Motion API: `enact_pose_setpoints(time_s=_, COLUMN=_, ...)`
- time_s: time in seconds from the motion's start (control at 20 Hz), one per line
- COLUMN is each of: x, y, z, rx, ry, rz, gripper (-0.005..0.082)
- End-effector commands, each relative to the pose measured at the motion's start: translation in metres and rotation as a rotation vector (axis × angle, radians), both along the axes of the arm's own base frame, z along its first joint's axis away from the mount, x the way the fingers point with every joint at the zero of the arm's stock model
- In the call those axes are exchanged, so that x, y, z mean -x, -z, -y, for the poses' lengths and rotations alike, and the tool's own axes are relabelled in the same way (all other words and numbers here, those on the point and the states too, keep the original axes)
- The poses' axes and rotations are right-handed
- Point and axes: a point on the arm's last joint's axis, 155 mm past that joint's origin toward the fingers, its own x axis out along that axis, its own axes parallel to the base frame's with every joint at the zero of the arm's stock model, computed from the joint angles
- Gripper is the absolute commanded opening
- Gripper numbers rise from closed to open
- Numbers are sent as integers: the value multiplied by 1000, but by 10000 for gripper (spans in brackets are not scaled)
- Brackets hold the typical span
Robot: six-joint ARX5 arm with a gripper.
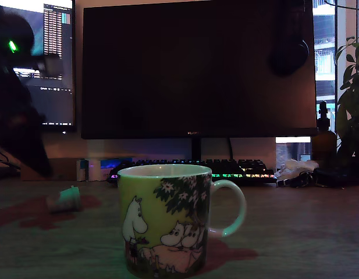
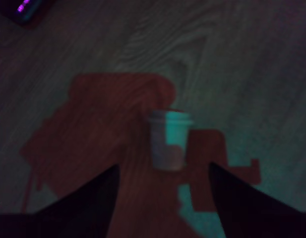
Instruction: Pick up the coffee capsules on the table and drop them inside the coffee cup
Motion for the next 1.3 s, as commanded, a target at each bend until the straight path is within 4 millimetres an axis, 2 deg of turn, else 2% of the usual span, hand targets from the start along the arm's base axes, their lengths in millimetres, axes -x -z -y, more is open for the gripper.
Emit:
enact_pose_setpoints(time_s=0.0, x=-1, y=9, z=4, rx=3, ry=19, rz=-15, gripper=514)
enact_pose_setpoints(time_s=0.5, x=-11, y=46, z=18, rx=7, ry=54, rz=-46, gripper=513)
enact_pose_setpoints(time_s=0.75, x=-16, y=44, z=20, rx=13, ry=55, rz=-26, gripper=513)
enact_pose_setpoints(time_s=1.25, x=-11, y=59, z=25, rx=20, ry=70, rz=-65, gripper=513)
